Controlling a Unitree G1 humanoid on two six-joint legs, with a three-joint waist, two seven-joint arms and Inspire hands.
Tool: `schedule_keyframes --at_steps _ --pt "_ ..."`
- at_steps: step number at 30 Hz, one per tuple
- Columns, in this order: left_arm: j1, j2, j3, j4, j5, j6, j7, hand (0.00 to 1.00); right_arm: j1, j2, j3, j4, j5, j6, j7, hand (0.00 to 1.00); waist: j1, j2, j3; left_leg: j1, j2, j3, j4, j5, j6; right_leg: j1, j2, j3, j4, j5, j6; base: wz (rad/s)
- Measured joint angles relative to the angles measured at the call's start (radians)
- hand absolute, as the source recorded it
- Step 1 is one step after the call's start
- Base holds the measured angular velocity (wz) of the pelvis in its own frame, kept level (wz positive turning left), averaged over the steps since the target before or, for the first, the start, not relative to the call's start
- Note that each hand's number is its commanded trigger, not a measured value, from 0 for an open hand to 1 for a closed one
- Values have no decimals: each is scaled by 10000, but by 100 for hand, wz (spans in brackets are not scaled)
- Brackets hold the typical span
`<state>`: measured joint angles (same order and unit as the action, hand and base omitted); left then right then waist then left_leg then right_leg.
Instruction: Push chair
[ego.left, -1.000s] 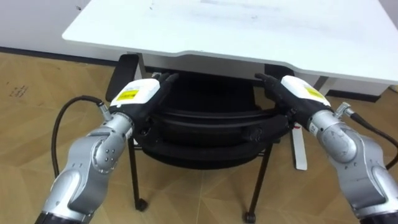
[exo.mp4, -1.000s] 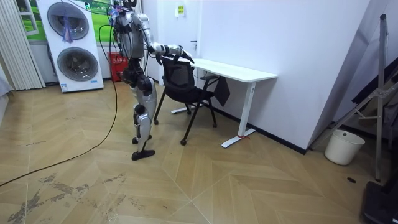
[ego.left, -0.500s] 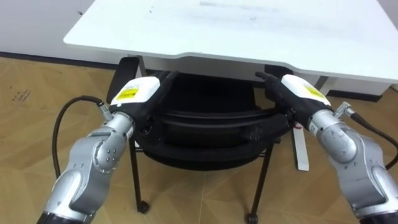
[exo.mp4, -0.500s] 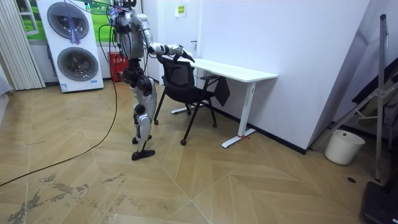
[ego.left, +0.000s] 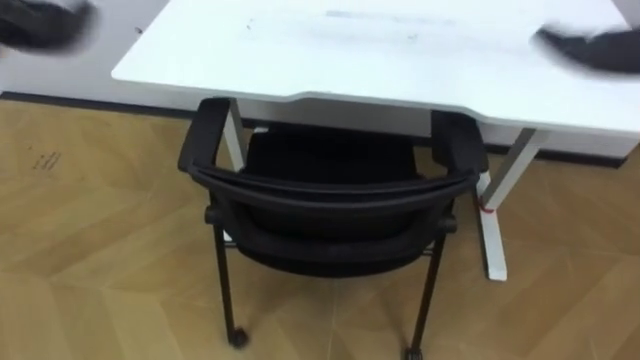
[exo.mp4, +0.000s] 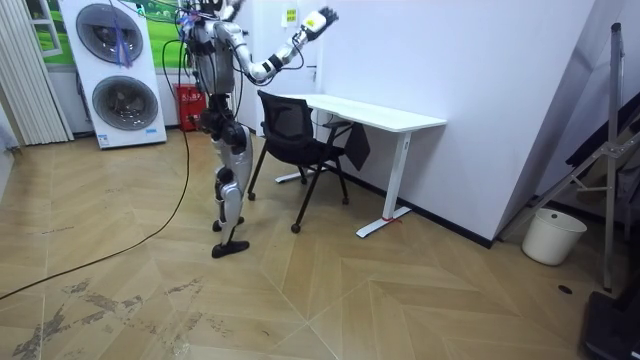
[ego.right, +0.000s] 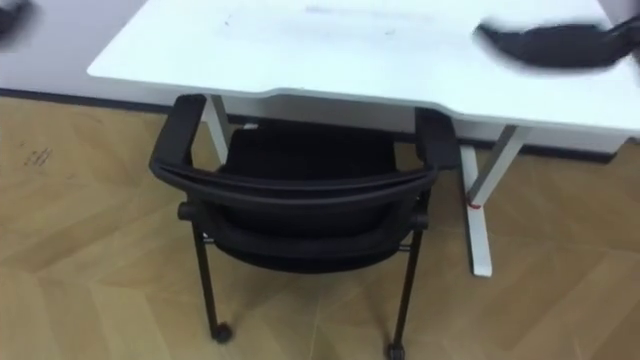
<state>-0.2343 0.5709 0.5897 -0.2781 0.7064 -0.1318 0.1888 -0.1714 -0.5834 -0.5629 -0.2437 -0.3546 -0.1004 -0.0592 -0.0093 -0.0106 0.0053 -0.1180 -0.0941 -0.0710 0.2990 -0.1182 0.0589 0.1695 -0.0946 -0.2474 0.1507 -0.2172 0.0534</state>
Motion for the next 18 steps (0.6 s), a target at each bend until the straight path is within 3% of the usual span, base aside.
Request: schedule_keyframes --at_steps 2,5,9,12,15,17,18 --pt "1048 20 1302 21 -764 -60 891 0 311 -140 -803 -40 455 12 -837 0 -140 -3 -6 38 -20 8 -70 1 -2 28 -28 -47 10 -6 8 0" --pt "2024 -232 2286 126 -1656 -44 1790 0 726 -142 -1847 -36 1413 59 -2045 0 -388 -36 -9 44 -7 126 -78 -31 8 59 -33 -234 36 -4 8 9" --pt "3100 -767 3101 345 -2041 -46 2721 0 1242 -139 -2689 24 1832 53 -3226 0 -585 23 -8 54 97 346 78 -256 56 32 -17 -132 78 -3 9 -10" --pt "4141 -1224 3284 831 -2665 -43 3391 0 2633 -71 -3550 23 2515 -22 -4305 0 -644 50 -71 128 119 384 131 -361 71 48 -8 -34 191 -4 9 -8" --pt "4841 -1864 3187 1754 -3644 -12 4117 0 3860 538 -3790 4 3273 -70 -5308 0 -705 85 -77 201 140 472 117 -401 62 48 -11 -8 212 -3 9 -15" --pt "5115 -2607 2573 2723 -4336 45 4664 0 4871 1712 -3479 23 3532 -71 -5761 0 -683 149 -70 214 189 539 109 -446 42 33 -6 18 285 -4 10 -12" --pt "5210 -2789 2398 2976 -4460 87 4693 0 5149 2043 -3381 44 3613 -61 -5796 0 -676 168 -73 212 197 540 109 -455 27 31 -6 19 325 -5 11 -8"
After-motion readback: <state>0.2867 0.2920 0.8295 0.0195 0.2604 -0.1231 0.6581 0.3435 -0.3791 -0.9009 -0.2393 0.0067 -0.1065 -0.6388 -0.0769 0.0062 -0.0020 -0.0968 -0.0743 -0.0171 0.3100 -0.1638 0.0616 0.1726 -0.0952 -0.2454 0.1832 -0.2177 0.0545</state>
